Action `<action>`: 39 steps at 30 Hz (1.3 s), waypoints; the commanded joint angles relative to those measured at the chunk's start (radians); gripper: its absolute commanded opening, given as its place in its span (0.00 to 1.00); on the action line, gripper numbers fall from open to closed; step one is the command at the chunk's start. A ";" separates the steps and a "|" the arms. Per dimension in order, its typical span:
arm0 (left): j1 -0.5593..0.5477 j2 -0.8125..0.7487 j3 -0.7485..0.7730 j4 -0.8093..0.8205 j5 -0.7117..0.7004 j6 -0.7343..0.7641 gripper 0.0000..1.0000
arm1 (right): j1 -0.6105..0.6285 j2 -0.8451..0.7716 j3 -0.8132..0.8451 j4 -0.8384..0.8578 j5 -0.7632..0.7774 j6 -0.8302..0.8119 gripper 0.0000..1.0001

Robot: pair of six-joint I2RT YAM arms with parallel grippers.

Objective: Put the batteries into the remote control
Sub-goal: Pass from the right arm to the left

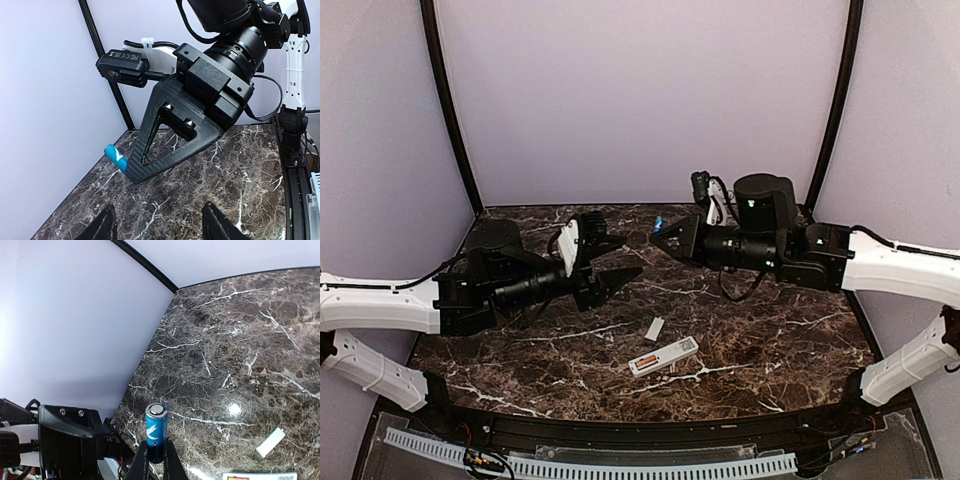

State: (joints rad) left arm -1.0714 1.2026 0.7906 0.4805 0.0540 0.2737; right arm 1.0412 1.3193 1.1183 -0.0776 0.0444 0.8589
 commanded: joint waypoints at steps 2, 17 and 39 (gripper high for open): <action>0.023 -0.049 0.016 0.051 0.021 -0.031 0.60 | 0.029 0.025 0.078 0.036 -0.096 -0.220 0.00; 0.113 -0.058 0.223 -0.348 0.323 -0.376 0.38 | 0.137 0.000 0.092 -0.058 -0.149 -0.813 0.00; 0.113 -0.038 0.199 -0.314 0.379 -0.359 0.00 | 0.150 0.008 0.078 -0.017 -0.128 -0.825 0.00</action>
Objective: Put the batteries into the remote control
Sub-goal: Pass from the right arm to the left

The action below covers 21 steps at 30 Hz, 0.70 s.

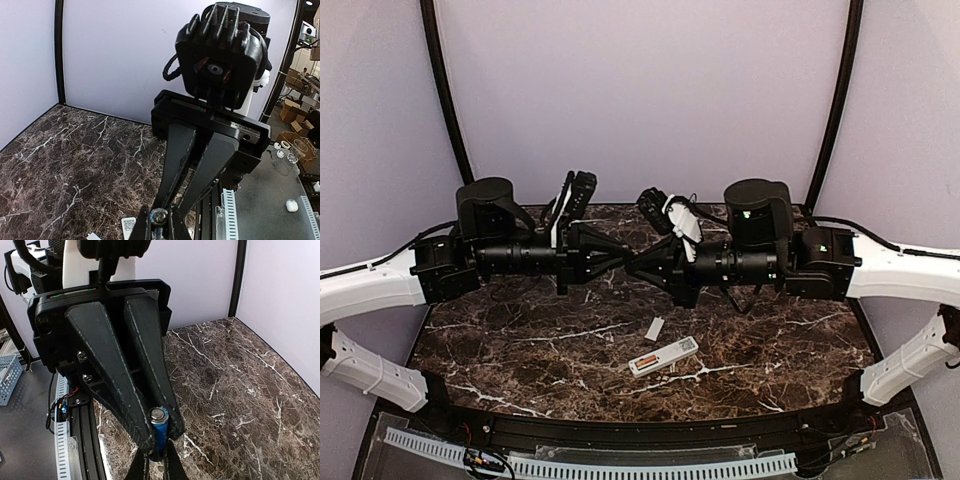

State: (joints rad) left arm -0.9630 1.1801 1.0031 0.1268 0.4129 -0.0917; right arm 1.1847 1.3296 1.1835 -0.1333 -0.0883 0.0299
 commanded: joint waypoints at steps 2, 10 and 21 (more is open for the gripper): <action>0.004 -0.028 -0.030 0.068 0.014 -0.002 0.00 | 0.006 -0.011 0.002 0.056 0.016 0.012 0.02; 0.003 -0.051 0.012 -0.006 -0.093 0.075 0.00 | 0.002 -0.123 -0.096 0.166 0.027 0.024 0.53; 0.002 -0.059 0.026 -0.030 -0.088 0.096 0.00 | -0.013 -0.053 0.004 0.038 0.013 0.032 0.51</action>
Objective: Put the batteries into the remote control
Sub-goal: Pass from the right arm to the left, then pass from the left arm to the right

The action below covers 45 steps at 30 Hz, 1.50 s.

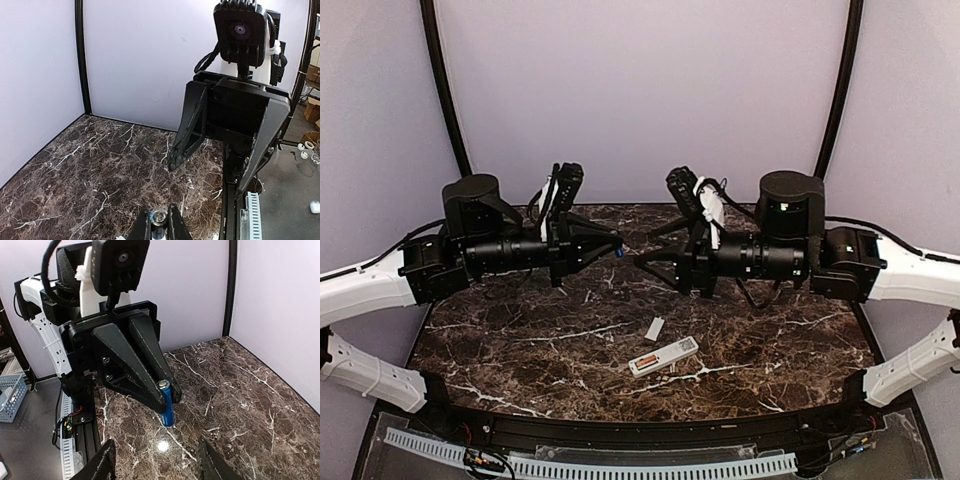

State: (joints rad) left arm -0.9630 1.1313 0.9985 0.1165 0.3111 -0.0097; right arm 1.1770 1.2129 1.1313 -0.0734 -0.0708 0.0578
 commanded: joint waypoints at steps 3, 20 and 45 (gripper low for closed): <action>0.003 -0.013 0.036 -0.033 0.019 0.014 0.00 | -0.006 0.114 0.093 -0.030 -0.021 -0.004 0.48; 0.002 -0.010 0.039 -0.064 0.078 0.014 0.00 | -0.047 0.191 0.103 0.019 -0.118 0.009 0.22; 0.003 -0.062 -0.051 0.178 0.066 -0.110 0.65 | -0.048 0.188 -0.039 0.431 -0.174 0.142 0.00</action>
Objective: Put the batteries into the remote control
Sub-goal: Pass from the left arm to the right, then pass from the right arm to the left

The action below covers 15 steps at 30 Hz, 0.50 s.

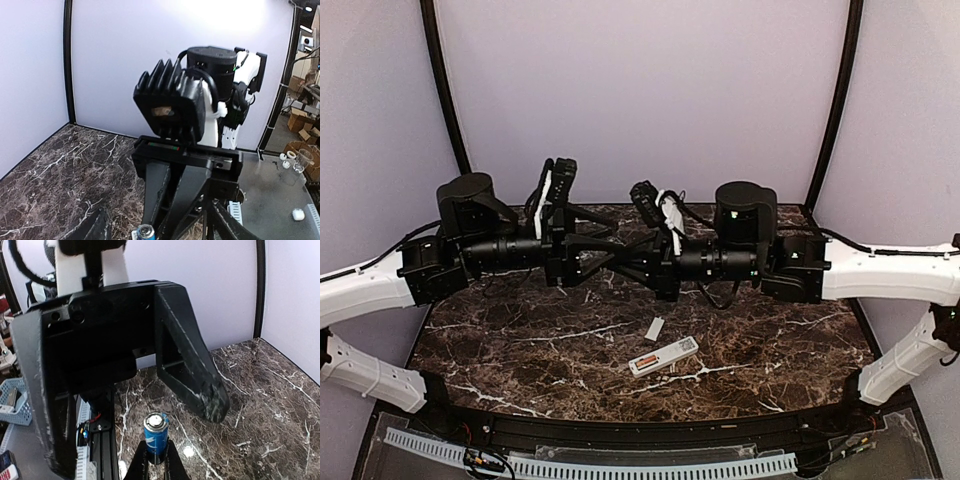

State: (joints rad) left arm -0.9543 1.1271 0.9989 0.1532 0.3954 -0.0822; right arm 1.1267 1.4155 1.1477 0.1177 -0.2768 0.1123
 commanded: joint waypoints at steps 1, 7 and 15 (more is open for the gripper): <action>-0.006 -0.075 -0.067 0.169 -0.033 -0.035 0.66 | 0.002 -0.022 -0.067 0.267 0.056 0.107 0.00; -0.006 -0.166 -0.168 0.219 -0.052 0.127 0.64 | 0.004 -0.040 -0.065 0.315 0.138 0.230 0.00; -0.006 -0.231 -0.220 0.265 -0.229 0.212 0.49 | 0.032 -0.051 -0.070 0.345 0.183 0.230 0.00</action>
State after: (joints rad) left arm -0.9585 0.9257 0.8127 0.3355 0.2493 0.1150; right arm 1.1332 1.3827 1.0767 0.3965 -0.1368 0.3500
